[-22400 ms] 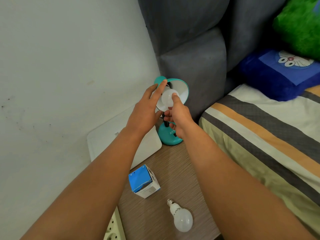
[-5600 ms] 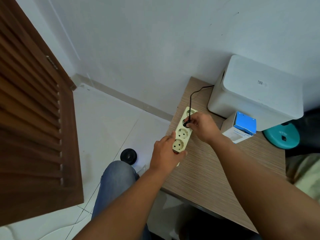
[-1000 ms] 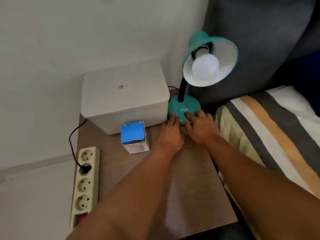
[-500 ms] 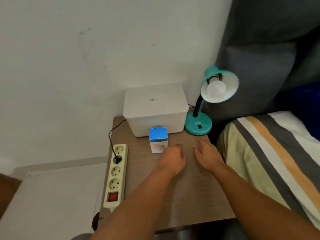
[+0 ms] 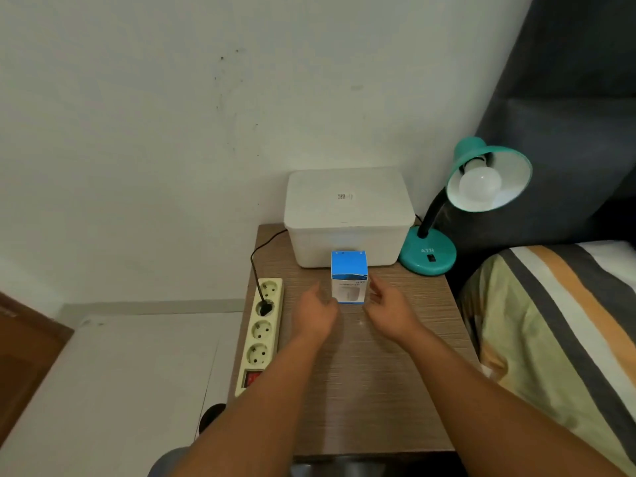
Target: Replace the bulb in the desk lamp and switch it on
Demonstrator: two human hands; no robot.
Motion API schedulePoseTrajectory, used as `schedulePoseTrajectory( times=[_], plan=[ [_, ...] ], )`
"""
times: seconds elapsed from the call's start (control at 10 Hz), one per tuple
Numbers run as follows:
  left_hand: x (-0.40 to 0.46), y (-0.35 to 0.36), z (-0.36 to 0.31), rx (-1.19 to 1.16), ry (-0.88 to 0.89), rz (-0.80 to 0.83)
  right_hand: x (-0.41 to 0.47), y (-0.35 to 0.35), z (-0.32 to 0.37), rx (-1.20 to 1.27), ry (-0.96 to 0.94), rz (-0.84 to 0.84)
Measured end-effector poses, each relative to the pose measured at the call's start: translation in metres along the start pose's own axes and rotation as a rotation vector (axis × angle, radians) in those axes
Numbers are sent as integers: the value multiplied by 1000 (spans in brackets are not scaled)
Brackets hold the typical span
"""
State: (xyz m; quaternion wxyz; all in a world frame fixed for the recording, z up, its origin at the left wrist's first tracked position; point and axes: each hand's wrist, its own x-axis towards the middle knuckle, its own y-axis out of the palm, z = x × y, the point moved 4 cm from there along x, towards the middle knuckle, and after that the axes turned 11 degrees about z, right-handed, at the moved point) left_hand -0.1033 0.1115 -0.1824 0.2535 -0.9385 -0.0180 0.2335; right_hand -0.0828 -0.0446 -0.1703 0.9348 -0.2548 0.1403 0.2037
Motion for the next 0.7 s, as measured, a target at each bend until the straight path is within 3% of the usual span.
schedulePoseTrajectory(
  times=[0.4,0.7],
  plan=[
    [12,2,-16,-64,138,54,25,2,-4,165,-26,-16],
    [-26,-2,-11,-1,86,90,-5,-2,-18,17,95,-22]
  ],
)
